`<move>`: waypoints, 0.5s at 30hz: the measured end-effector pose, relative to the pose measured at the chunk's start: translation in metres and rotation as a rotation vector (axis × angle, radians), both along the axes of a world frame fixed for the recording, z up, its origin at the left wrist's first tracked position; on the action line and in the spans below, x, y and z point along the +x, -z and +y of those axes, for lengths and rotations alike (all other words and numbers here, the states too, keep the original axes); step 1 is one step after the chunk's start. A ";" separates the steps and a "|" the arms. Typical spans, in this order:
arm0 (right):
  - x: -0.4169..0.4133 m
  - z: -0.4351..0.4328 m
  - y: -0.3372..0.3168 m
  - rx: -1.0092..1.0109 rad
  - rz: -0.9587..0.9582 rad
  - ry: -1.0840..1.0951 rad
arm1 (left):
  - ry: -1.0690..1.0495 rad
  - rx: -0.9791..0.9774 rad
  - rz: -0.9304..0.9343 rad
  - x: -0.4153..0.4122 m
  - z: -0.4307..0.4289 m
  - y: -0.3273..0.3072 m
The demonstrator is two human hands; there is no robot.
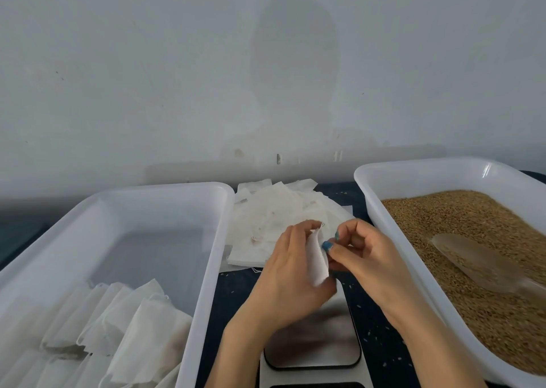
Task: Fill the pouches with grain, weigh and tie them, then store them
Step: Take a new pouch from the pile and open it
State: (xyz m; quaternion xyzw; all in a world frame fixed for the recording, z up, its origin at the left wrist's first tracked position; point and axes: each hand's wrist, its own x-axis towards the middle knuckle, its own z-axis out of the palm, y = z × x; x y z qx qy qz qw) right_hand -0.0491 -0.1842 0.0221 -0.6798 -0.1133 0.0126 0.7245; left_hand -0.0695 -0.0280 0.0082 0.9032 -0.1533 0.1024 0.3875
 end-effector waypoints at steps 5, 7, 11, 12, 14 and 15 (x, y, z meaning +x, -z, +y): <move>0.001 -0.001 -0.002 -0.086 -0.208 0.086 | 0.148 -0.272 0.157 -0.009 0.001 -0.015; -0.001 0.000 -0.002 -0.132 -0.279 0.087 | 0.096 -0.325 0.133 -0.009 -0.004 -0.017; -0.005 0.000 -0.002 -0.247 -0.373 0.090 | -0.008 -0.173 0.034 -0.005 -0.005 -0.015; -0.006 0.001 -0.002 -0.279 -0.401 0.084 | -0.044 -0.135 0.014 -0.004 -0.004 -0.014; -0.008 0.003 -0.002 -0.339 -0.460 0.075 | -0.105 -0.095 -0.064 -0.004 -0.004 -0.014; -0.008 0.004 -0.002 -0.360 -0.478 0.079 | -0.127 -0.081 -0.116 -0.004 -0.004 -0.014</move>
